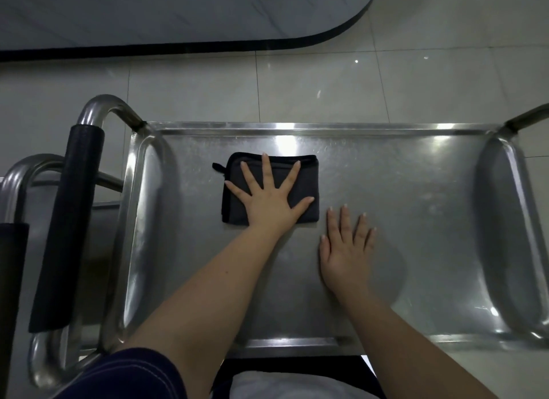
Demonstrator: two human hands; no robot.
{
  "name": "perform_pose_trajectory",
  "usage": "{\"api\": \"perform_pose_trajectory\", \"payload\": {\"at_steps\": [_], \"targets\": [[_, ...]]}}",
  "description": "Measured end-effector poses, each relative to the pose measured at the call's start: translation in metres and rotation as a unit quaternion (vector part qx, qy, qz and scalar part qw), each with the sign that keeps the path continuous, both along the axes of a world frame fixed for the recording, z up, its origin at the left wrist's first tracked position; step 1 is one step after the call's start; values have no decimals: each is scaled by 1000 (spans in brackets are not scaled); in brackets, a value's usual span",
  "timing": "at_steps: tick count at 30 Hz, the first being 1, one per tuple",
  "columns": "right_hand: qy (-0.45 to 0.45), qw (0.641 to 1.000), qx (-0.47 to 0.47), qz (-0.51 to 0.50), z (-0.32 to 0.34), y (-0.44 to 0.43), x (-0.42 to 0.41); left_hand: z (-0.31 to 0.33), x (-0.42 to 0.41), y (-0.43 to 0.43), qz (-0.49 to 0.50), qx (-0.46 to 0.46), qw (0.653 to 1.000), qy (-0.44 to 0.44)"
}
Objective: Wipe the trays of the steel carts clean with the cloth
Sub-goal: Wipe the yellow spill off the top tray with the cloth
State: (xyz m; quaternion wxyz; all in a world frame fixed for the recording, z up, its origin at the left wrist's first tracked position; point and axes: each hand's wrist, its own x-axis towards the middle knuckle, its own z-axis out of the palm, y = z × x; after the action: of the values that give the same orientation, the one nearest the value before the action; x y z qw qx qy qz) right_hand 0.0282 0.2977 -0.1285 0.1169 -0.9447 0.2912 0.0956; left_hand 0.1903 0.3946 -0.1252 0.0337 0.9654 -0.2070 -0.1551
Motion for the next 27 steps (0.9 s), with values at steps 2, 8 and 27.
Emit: {"api": "perform_pose_trajectory", "payload": {"at_steps": [2,8,27], "targets": [[-1,1000,1,1,-1,0,-3,-1,-2,2,1,-12,1000,6],[14,1000,-2,14,1,5,-2,-3,7,60,14,-2,1000,-17],[71,995,-21,69,2,10,-9,1,-25,100,29,16,999,0]]}}
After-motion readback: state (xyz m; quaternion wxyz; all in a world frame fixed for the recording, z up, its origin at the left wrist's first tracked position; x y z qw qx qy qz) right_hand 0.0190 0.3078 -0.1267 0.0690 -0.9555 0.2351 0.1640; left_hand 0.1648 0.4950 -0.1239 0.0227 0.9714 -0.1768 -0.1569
